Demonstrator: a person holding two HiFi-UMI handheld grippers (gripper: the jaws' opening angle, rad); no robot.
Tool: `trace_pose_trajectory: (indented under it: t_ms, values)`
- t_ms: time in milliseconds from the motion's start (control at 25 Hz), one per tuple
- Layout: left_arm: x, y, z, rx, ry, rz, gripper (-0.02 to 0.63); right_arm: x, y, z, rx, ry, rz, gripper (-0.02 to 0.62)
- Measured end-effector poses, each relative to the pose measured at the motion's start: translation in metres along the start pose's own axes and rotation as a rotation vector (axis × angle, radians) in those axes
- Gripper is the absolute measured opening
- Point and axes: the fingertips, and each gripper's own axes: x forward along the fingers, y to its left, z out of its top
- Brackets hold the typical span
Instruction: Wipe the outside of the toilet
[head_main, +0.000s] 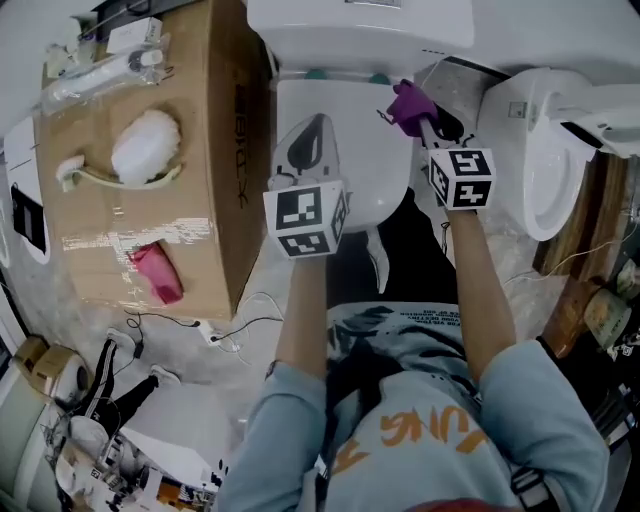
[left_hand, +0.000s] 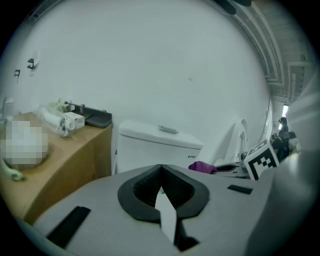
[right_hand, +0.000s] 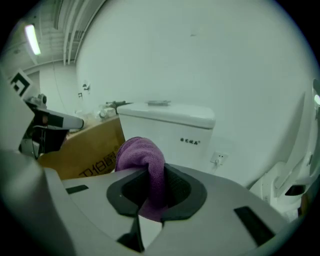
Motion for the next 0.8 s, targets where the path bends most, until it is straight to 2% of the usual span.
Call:
trace_pose_trajectory:
  t_ms: [240,400,560,800]
  values:
    - [-0.050,0.001,0.058,-0.024,-0.055,0.069,0.025,-0.045,0.034,0.081,0.115,-0.147,0.048,0.072]
    - [-0.078,-0.002,0.104,-0.018,-0.118,0.100,0.025,-0.076,0.052,0.139,0.147,-0.264,0.073,0.072]
    - [-0.107,-0.007,0.136,0.007,-0.151,0.134,0.025,-0.110,0.071,0.175,0.166,-0.334,0.115,0.072]
    - [-0.127,-0.034,0.194,0.035,-0.226,0.131,0.025,-0.149,0.070,0.239,0.197,-0.474,0.166,0.072]
